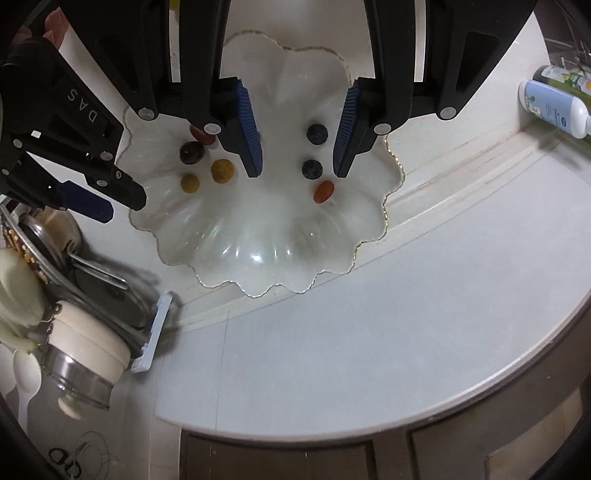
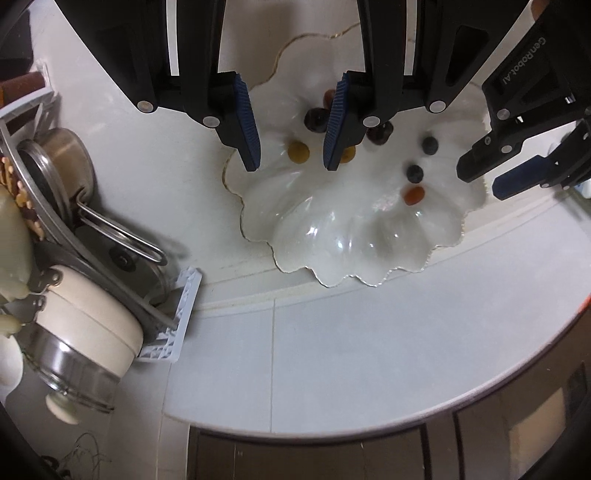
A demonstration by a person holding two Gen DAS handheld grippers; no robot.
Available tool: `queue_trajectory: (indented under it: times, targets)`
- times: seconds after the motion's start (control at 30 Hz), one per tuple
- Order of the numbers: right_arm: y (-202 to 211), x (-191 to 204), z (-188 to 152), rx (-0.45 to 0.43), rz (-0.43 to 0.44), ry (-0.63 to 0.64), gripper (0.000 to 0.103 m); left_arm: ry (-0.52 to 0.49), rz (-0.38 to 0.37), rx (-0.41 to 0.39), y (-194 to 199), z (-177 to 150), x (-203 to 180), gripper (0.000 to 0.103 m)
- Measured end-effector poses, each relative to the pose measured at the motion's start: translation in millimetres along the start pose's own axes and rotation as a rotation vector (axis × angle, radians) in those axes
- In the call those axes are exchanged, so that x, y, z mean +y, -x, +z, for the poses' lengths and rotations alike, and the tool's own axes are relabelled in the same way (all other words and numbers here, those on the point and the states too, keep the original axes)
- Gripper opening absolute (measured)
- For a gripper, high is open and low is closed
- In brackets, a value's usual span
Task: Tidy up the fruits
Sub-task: 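Move both open tools back from the bowl toward the apple and orange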
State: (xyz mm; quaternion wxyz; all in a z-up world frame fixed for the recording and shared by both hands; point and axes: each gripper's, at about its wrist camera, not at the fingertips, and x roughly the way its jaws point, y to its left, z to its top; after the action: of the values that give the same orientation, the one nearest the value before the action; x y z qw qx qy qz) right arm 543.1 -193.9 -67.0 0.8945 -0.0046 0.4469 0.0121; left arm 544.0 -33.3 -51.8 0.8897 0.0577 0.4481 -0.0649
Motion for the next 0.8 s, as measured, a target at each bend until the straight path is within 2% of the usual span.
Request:
queue_trajectory:
  times: [0.3,0.8]
  targets:
    - [40.3,2.1,-14.9,-0.069,-0.002,0.018,0.037,-0.016,0.024,-0.077,38.1,-15.2,-4.3,0.039]
    - [100.4,0.2,-45.2,-0.166,0.013,0.003,0.037,-0.032,-0.020,-0.148,92.3,-41.1,-19.2,0.039]
